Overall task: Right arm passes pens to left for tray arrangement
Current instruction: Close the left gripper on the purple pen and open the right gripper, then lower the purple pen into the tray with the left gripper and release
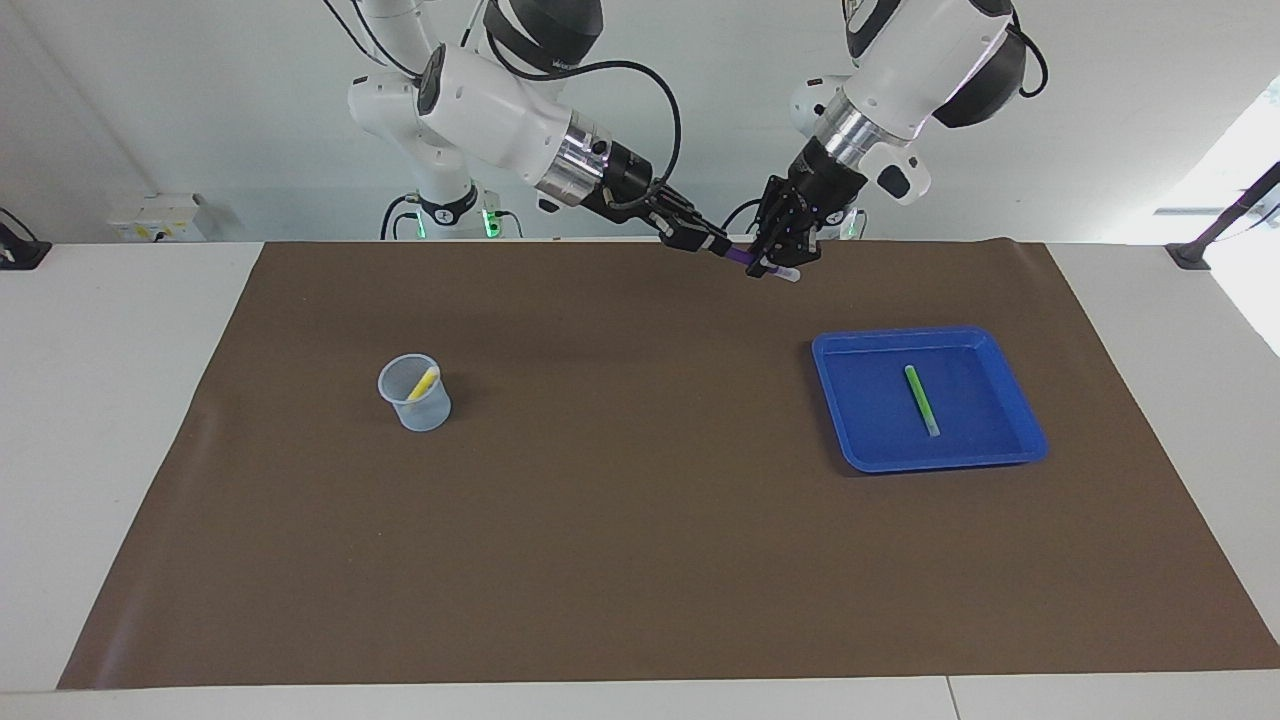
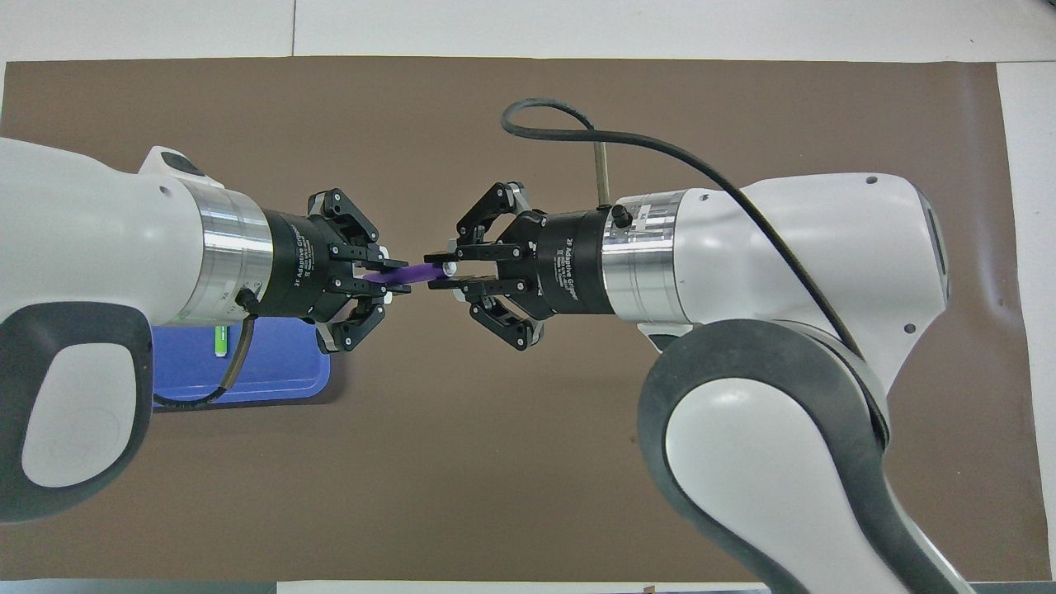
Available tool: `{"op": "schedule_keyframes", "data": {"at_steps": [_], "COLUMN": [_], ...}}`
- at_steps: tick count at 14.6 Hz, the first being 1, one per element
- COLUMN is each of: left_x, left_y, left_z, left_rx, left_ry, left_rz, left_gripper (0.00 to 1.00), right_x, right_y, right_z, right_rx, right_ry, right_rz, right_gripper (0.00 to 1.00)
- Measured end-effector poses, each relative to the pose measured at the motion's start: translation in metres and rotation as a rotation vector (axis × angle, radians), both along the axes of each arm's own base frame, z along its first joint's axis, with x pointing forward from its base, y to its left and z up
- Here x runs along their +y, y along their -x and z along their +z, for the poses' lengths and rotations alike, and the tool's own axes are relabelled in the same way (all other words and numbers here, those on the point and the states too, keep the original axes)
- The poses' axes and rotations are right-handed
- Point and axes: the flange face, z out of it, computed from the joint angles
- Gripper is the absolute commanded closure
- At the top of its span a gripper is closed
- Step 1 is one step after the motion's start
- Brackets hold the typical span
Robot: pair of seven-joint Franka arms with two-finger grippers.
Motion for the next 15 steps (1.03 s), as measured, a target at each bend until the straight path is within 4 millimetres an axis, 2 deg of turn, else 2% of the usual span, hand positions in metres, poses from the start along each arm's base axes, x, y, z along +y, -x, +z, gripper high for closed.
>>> {"op": "schedule_keyframes", "data": {"at_steps": [1,2,3,4,10,11,13,15], "left_x": [0.0,0.0,0.0,0.001,0.011,0.018,0.046,0.08], "left_y": [0.0,0.0,0.0,-0.001,-0.01,-0.014,-0.026,-0.038], "left_z": [0.0,0.001,0.001,0.001,0.004,0.003,-0.004,-0.019], "left_rx": [-0.002,-0.003,-0.004,-0.008,-0.045,-0.062,-0.103,-0.144], "left_ry": [-0.002,-0.002,-0.003,-0.006,-0.002,-0.004,-0.023,-0.051], "left_rz": [0.0,0.0,0.001,0.007,0.041,0.04,-0.009,-0.101], "left_gripper": [1.0,1.0,1.0,1.0,1.0,1.0,1.0,1.0], "right_x": [0.0,0.0,0.0,0.0,-0.007,-0.011,-0.027,-0.055], "right_y": [0.0,0.0,0.0,0.0,0.002,0.003,0.005,0.007], "right_z": [0.0,0.0,0.0,0.0,-0.013,-0.019,-0.034,-0.051], "right_rx": [0.0,-0.002,-0.005,-0.018,-0.125,-0.137,-0.161,-0.193], "right_ry": [0.0,0.001,0.006,0.026,0.287,0.363,0.506,0.613], "right_rz": [0.0,0.0,0.002,0.008,0.121,0.162,0.273,0.428], "right_gripper": [1.0,0.48,0.12,0.07,0.06,0.06,0.06,0.06]}}
